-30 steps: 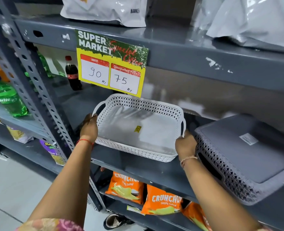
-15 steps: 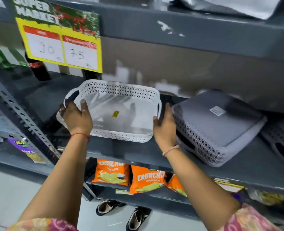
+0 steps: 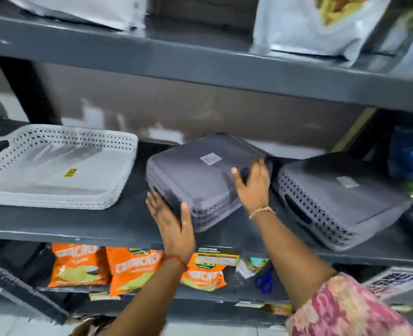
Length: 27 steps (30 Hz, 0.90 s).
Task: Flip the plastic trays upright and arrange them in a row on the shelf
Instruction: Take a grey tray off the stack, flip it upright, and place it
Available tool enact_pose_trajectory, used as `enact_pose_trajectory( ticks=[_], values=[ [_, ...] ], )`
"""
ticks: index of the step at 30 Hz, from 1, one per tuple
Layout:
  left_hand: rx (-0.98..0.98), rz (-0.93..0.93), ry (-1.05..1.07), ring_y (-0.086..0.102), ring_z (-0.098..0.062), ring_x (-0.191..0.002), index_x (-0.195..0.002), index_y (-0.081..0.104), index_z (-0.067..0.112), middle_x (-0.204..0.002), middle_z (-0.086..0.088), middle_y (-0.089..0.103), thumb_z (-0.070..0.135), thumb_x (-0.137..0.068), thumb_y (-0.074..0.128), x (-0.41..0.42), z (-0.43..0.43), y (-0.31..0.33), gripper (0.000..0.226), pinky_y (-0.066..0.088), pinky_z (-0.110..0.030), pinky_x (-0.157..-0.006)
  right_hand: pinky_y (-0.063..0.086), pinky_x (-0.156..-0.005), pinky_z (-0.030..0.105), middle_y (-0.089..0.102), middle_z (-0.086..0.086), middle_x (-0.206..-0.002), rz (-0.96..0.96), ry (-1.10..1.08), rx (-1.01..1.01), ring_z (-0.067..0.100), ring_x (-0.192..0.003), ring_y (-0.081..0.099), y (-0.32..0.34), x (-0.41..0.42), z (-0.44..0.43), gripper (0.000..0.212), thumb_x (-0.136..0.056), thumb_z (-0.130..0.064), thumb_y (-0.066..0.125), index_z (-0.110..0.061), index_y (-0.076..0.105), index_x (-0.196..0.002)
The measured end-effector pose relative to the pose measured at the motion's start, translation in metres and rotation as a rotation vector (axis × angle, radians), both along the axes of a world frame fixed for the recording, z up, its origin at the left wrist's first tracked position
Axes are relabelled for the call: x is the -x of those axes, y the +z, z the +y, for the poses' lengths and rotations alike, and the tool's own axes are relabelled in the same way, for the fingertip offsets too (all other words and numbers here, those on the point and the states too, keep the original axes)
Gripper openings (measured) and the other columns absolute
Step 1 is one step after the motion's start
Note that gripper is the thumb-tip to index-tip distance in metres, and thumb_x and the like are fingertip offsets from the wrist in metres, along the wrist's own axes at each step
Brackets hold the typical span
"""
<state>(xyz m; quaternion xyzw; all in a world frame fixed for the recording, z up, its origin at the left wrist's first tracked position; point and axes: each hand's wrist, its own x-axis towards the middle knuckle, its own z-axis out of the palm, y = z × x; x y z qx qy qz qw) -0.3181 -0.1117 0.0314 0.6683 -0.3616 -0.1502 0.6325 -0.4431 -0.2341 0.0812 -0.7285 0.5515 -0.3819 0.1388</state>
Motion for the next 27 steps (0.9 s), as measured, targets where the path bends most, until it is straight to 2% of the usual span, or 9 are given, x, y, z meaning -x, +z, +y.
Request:
enact_pose_trajectory(
  ticks=[3,7,9,12,16,18,21,24,27],
  values=[
    [-0.076,0.103,0.032,-0.01,-0.008,-0.141,-0.146,0.002,0.005,-0.158,-0.007,-0.004,0.087,-0.064,0.017,0.03,0.0,-0.016,0.116,-0.007,-0.015,-0.113,0.014,-0.118,0.044,0.016,0.021,-0.155,0.123,-0.047,-0.162,0.034,-0.143,0.015,0.004,0.034,-0.033,0.074,-0.087,-0.048,0.05,-0.003,0.028,-0.142],
    [-0.218,0.102,0.033,-0.005,-0.016,-0.146,-0.146,0.004,0.007,-0.158,-0.006,-0.003,0.063,-0.08,0.022,0.043,-0.002,-0.019,0.088,-0.007,-0.028,-0.117,0.011,-0.119,0.046,0.005,0.019,-0.158,0.192,-0.033,-0.379,0.034,-0.145,0.009,0.003,0.048,-0.065,0.09,-0.085,-0.064,0.037,-0.006,0.009,-0.147],
    [-0.214,0.11,0.026,-0.005,-0.009,-0.143,-0.146,0.004,0.009,-0.153,0.005,-0.003,0.078,-0.072,0.017,0.045,-0.003,-0.019,0.102,-0.008,-0.026,-0.115,0.011,-0.12,0.048,0.004,0.018,-0.158,0.193,-0.036,-0.421,0.035,-0.145,0.008,0.0,0.049,-0.074,0.091,-0.083,-0.068,0.033,-0.01,0.005,-0.148],
    [-0.199,0.181,0.021,0.0,-0.014,-0.146,-0.147,0.006,0.015,-0.158,0.001,0.003,0.074,-0.072,0.024,0.044,-0.005,-0.022,0.097,-0.002,-0.032,-0.121,0.013,-0.119,0.049,0.012,0.018,-0.157,0.154,-0.026,-0.482,0.036,-0.144,0.013,-0.003,0.048,-0.084,0.09,-0.081,-0.071,0.033,-0.015,0.009,-0.148],
    [-0.086,0.264,0.016,0.013,-0.015,-0.146,-0.146,0.015,0.018,-0.158,-0.001,0.017,0.09,-0.058,0.026,0.037,-0.003,-0.018,0.114,0.014,-0.042,-0.122,0.024,-0.115,0.052,0.037,0.018,-0.145,-0.059,-0.058,-0.439,0.034,-0.136,0.031,0.004,0.046,-0.089,0.099,-0.066,-0.085,0.031,-0.017,0.034,-0.137],
    [-0.017,0.249,0.048,0.022,-0.018,-0.144,-0.144,0.024,0.016,-0.155,-0.005,0.028,0.086,-0.062,0.031,0.027,-0.002,-0.009,0.108,0.02,-0.044,-0.12,0.032,-0.111,0.043,0.043,0.016,-0.137,-0.138,-0.047,-0.311,0.032,-0.128,0.041,0.013,0.045,-0.087,0.078,-0.076,-0.071,0.042,-0.013,0.045,-0.127],
    [0.14,0.252,0.13,0.037,-0.021,-0.137,-0.137,0.039,0.008,-0.143,-0.006,0.043,0.06,-0.076,0.04,0.003,-0.005,0.016,0.08,0.028,-0.046,-0.116,0.038,-0.099,0.03,0.047,0.015,-0.13,-0.381,0.013,-0.172,0.028,-0.116,0.051,0.034,0.042,-0.082,0.049,-0.081,-0.048,0.058,-0.015,0.052,-0.117],
    [0.355,0.316,0.18,0.055,0.004,-0.109,-0.127,0.048,0.006,-0.13,-0.01,0.052,0.041,-0.083,0.042,-0.031,-0.012,0.049,0.057,0.041,-0.02,-0.104,0.044,-0.089,0.014,0.061,0.009,-0.11,-0.596,0.081,-0.033,-0.001,-0.094,0.06,0.058,0.038,-0.075,0.036,-0.073,-0.041,0.063,-0.023,0.056,-0.104],
    [0.447,0.359,0.126,0.06,0.003,-0.098,-0.122,0.05,0.005,-0.111,-0.004,0.065,0.029,-0.092,0.039,-0.063,-0.018,0.075,0.04,0.044,-0.011,-0.09,0.04,-0.073,-0.003,0.06,-0.013,-0.089,-0.718,0.095,0.011,-0.024,-0.071,0.054,0.082,0.036,-0.075,0.016,-0.082,-0.015,0.06,-0.019,0.056,-0.096]
  ],
)
